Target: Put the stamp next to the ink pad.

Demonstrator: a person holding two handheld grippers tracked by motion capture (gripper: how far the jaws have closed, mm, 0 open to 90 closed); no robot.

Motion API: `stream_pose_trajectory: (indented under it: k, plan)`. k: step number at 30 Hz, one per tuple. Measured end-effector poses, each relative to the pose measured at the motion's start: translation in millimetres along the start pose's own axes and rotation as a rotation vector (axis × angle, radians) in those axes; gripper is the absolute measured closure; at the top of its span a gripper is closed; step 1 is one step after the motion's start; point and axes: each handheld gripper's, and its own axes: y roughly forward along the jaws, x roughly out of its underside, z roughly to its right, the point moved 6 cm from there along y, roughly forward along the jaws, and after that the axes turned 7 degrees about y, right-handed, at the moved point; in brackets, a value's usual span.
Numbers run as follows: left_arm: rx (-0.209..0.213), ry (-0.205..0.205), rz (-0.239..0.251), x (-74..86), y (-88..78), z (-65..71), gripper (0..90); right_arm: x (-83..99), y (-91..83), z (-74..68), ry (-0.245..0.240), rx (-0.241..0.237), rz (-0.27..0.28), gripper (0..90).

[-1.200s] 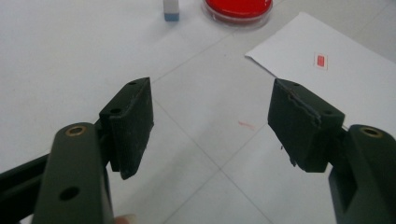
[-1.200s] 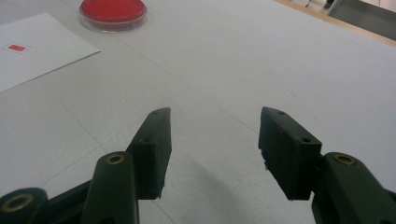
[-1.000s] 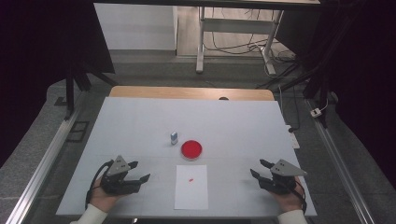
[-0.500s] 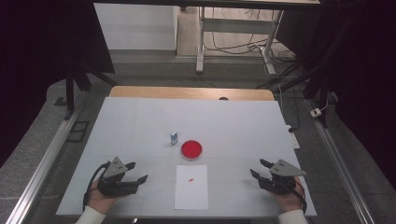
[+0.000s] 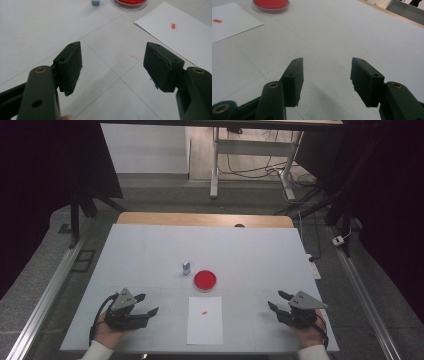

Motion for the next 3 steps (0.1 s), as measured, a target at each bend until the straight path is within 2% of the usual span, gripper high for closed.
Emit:
stream_pose_trajectory:
  k: [3]
  plan:
    - [0.002,0.0,0.0,-0.2,0.2,0.0,31.3,0.1,-0.2,0.0,-0.001,0.0,0.0,43.4]
